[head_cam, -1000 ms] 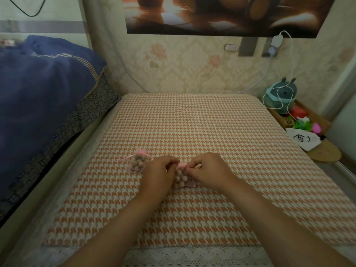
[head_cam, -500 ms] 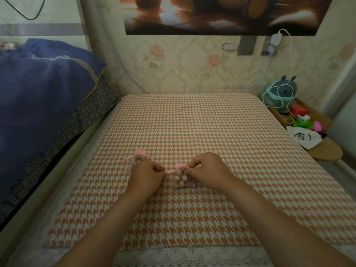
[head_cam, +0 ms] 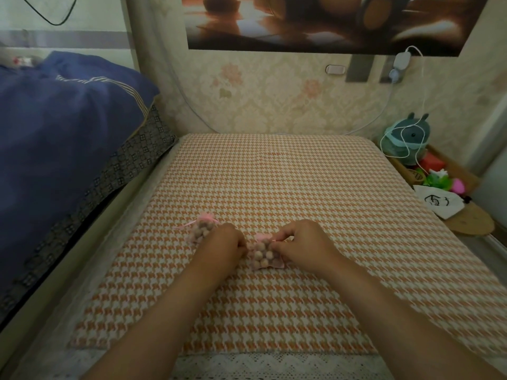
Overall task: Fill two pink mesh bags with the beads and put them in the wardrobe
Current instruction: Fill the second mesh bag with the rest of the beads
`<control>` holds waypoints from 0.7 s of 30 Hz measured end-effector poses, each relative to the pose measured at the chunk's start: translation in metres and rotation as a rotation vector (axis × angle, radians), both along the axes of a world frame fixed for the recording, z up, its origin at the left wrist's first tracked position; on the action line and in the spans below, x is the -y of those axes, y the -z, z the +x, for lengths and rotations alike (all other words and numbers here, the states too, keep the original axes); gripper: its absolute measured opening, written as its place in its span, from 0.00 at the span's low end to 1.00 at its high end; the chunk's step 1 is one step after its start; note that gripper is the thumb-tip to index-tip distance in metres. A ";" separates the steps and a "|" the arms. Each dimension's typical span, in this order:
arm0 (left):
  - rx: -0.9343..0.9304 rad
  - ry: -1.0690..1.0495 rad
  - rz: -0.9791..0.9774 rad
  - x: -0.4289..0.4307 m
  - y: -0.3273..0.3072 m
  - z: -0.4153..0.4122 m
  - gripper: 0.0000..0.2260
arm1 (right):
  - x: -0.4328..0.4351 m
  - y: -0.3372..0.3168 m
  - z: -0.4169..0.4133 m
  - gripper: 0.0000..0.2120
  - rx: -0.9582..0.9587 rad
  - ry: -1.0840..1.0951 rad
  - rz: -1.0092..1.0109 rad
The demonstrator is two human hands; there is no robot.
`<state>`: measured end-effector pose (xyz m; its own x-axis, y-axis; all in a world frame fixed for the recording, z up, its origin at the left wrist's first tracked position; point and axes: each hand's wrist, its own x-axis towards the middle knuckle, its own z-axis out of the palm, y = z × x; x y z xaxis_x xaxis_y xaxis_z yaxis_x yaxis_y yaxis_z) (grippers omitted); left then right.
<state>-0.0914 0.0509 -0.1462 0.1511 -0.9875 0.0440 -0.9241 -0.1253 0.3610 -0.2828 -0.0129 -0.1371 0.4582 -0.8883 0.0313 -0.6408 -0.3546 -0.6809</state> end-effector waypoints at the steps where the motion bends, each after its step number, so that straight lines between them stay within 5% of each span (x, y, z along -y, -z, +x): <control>1: 0.013 -0.007 0.002 -0.002 -0.002 -0.001 0.08 | 0.000 0.000 0.000 0.03 -0.002 -0.002 -0.004; 14: -0.854 -0.183 -0.164 0.003 0.000 -0.022 0.11 | -0.001 0.002 0.004 0.07 0.017 -0.034 0.020; 18: -0.929 -0.183 -0.146 0.006 -0.002 -0.027 0.07 | 0.000 0.003 0.005 0.05 -0.022 -0.043 -0.009; 21: -0.772 -0.110 -0.183 0.007 0.002 -0.020 0.06 | 0.000 0.004 0.007 0.06 -0.050 -0.045 -0.016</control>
<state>-0.1118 0.0441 -0.1485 0.3012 -0.9524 0.0465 -0.3903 -0.0786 0.9173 -0.2760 -0.0132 -0.1412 0.4993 -0.8662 0.0212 -0.6567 -0.3943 -0.6428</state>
